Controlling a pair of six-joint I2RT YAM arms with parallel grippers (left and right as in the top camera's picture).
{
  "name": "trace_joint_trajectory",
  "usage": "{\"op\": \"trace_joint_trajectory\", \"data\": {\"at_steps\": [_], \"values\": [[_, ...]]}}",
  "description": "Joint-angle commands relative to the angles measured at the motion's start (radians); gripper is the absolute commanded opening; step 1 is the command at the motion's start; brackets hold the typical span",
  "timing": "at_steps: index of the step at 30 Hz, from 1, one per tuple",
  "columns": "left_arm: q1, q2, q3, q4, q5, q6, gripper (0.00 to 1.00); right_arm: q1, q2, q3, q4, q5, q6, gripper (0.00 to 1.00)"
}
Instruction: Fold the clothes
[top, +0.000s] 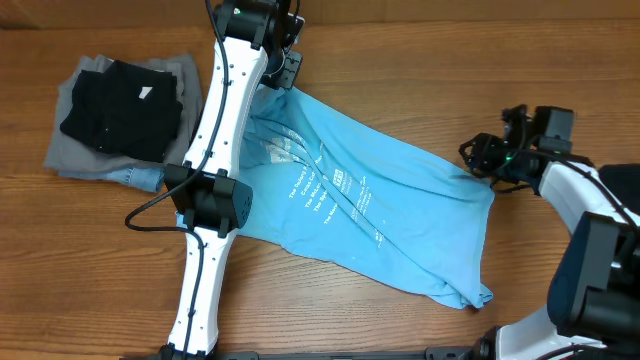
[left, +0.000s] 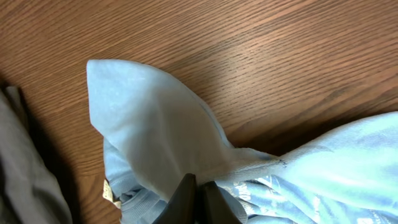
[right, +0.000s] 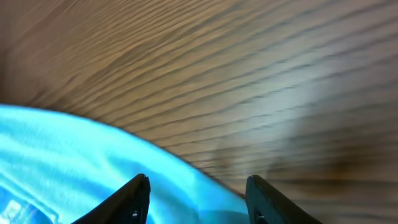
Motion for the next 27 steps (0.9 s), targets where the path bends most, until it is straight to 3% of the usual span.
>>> {"op": "trace_joint_trajectory", "data": {"at_steps": [1, 8, 14, 20, 27], "values": [[0.001, -0.046, 0.027, 0.001, 0.036, -0.009, 0.06, 0.048, 0.060, 0.014, 0.014, 0.042, -0.046, 0.54], [-0.005, -0.046, 0.027, -0.003, 0.039, -0.009, 0.07, 0.094, 0.131, 0.014, 0.026, 0.048, -0.062, 0.55], [-0.008, -0.046, 0.027, -0.010, 0.039, -0.009, 0.07, 0.114, 0.132, 0.014, -0.072, 0.045, -0.076, 0.24], [-0.009, -0.046, 0.027, -0.010, 0.038, -0.008, 0.07, 0.114, 0.131, 0.016, -0.065, 0.045, -0.076, 0.04], [-0.009, -0.046, 0.027, -0.004, 0.037, 0.004, 0.07, 0.111, 0.130, 0.125, -0.027, 0.066, -0.074, 0.04]]}}
